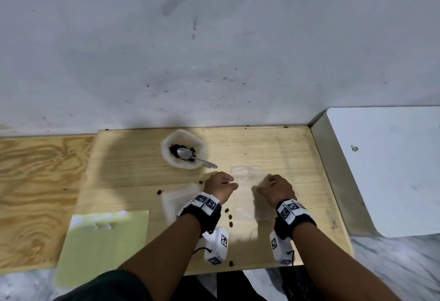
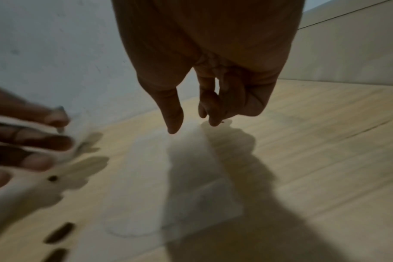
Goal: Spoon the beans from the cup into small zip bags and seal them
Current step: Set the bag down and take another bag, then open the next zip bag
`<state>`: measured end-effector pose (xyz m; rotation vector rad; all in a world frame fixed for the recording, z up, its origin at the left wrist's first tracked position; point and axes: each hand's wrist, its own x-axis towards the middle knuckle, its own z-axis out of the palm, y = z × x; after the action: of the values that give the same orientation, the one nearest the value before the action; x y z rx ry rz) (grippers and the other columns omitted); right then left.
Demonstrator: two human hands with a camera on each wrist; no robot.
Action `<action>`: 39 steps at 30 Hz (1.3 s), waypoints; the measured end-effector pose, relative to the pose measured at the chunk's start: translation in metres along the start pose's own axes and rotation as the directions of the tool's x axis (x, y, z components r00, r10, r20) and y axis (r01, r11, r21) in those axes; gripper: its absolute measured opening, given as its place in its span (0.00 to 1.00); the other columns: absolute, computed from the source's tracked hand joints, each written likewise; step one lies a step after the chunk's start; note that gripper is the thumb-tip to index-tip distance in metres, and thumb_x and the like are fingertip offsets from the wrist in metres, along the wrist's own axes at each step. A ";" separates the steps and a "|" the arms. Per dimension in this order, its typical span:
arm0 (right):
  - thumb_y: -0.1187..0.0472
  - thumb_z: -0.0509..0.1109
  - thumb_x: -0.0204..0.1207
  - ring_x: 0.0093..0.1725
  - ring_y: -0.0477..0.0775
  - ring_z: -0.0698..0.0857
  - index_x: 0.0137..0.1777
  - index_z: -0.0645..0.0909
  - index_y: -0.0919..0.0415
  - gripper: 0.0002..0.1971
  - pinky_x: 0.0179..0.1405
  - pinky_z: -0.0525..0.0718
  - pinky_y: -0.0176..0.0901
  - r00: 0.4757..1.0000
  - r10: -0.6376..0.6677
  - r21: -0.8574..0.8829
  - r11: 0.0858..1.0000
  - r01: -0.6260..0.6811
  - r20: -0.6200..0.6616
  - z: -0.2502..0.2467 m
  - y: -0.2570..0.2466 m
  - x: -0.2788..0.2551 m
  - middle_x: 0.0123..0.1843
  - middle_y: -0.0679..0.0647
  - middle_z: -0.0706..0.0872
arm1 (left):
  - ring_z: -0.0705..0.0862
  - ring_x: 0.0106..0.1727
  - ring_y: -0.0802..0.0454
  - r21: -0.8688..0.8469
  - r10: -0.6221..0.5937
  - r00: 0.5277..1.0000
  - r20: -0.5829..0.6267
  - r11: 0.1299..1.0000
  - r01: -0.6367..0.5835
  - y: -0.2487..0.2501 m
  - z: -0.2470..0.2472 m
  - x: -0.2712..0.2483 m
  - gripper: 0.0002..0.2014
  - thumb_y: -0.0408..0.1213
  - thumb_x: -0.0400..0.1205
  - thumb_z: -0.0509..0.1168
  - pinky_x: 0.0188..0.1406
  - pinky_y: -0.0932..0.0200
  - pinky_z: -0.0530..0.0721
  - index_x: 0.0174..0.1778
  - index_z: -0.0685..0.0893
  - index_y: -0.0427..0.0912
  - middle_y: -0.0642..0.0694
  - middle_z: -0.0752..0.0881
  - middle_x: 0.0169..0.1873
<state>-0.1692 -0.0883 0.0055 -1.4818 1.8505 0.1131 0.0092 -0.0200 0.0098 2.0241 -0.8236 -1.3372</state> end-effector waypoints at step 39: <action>0.69 0.80 0.67 0.30 0.41 0.80 0.36 0.88 0.60 0.05 0.38 0.79 0.36 0.795 -0.543 0.306 0.832 0.463 0.272 -0.004 -0.106 -0.074 0.31 0.47 0.85 | 0.83 0.36 0.60 0.220 0.545 0.832 -0.107 0.829 -0.514 0.020 -0.111 -0.026 0.13 0.26 0.71 0.66 0.44 0.57 0.82 0.32 0.87 0.51 0.54 0.87 0.32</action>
<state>-0.0756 -0.0656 0.0915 -1.6232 1.0952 -0.0893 0.1011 0.0007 0.0768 1.8062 -1.3512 -0.7870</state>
